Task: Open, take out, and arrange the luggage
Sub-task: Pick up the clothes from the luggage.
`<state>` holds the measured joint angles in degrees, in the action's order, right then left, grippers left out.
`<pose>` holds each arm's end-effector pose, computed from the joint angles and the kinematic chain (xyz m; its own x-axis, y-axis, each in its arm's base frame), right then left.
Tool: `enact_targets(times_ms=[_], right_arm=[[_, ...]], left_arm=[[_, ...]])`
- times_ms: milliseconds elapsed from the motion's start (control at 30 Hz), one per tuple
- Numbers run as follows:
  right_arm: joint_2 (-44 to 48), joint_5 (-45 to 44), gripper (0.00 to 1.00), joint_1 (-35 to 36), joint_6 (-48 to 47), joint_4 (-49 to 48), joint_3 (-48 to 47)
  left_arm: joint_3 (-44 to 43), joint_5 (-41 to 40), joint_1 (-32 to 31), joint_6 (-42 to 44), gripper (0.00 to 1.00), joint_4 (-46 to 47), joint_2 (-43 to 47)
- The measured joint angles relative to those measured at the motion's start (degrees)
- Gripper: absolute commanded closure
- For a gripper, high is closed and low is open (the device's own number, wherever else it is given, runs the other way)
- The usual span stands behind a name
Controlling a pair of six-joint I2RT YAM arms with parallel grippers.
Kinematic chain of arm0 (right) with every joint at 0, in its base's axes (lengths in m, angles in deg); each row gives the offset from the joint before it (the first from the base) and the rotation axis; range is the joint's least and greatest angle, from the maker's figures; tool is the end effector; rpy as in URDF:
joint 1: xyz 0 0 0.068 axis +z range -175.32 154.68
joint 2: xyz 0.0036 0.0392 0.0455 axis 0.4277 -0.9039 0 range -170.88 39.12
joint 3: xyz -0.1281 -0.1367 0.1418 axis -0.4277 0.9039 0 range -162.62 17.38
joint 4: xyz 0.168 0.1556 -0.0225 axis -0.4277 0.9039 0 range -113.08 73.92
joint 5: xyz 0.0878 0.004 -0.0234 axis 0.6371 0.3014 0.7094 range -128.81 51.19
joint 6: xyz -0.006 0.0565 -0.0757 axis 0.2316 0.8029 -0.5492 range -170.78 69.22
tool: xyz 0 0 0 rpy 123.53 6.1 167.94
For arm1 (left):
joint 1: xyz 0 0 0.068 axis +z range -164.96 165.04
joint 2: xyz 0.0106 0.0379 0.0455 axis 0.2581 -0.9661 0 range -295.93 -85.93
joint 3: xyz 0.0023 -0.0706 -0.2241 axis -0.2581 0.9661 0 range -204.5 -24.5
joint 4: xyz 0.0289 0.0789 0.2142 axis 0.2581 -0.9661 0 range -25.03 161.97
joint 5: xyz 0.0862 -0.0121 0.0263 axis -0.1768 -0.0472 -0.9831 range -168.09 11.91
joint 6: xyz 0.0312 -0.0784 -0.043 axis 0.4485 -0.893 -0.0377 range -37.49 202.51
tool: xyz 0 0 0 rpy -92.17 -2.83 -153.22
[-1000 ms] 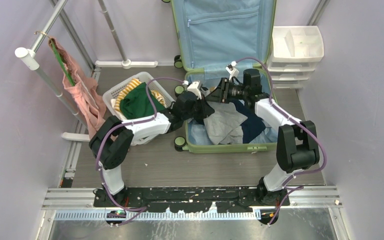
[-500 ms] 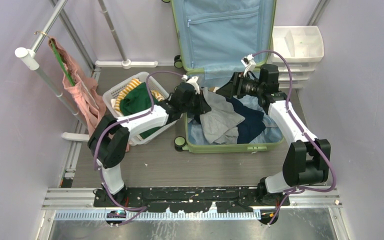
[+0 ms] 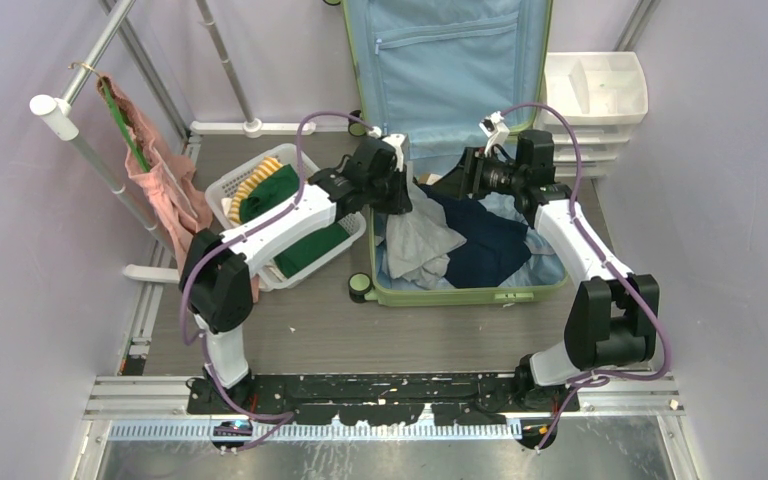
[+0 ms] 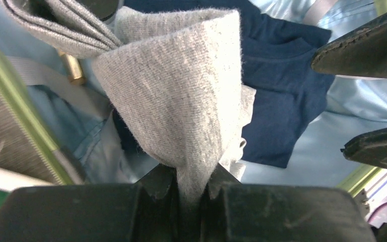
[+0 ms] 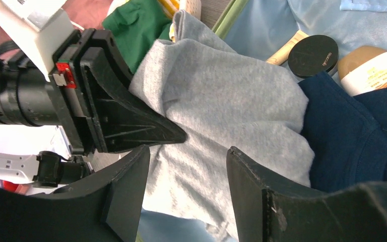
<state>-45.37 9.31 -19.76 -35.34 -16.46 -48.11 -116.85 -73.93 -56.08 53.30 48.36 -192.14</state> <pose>0.3282 0.0960 0.2685 -0.6099 0.1192 -0.7835 -0.5919 0.5889 0.5503 0.3188 -0.2868 0.2400 -0.7412 0.0010 -0.6713 0.3867 0.8180 -0.4258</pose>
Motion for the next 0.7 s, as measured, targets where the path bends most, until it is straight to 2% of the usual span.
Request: enact_targets(times_ms=[200, 433, 700], right_arm=[[-0.81, -0.15, 0.37, 0.0, -0.52, 0.76, 0.0], [-1.07, -0.28, 0.37, 0.0, -0.76, 1.22, 0.0], [-1.42, -0.24, 0.36, 0.0, -1.01, 1.25, 0.0]], left_arm=[[-5.55, -3.26, 0.37, 4.31, 1.0, -10.4, -0.48], [-10.82, -3.76, 3.63, 7.67, 1.0, -21.66, -1.6], [-10.73, -3.69, 8.31, 10.95, 1.0, -27.21, -1.4]])
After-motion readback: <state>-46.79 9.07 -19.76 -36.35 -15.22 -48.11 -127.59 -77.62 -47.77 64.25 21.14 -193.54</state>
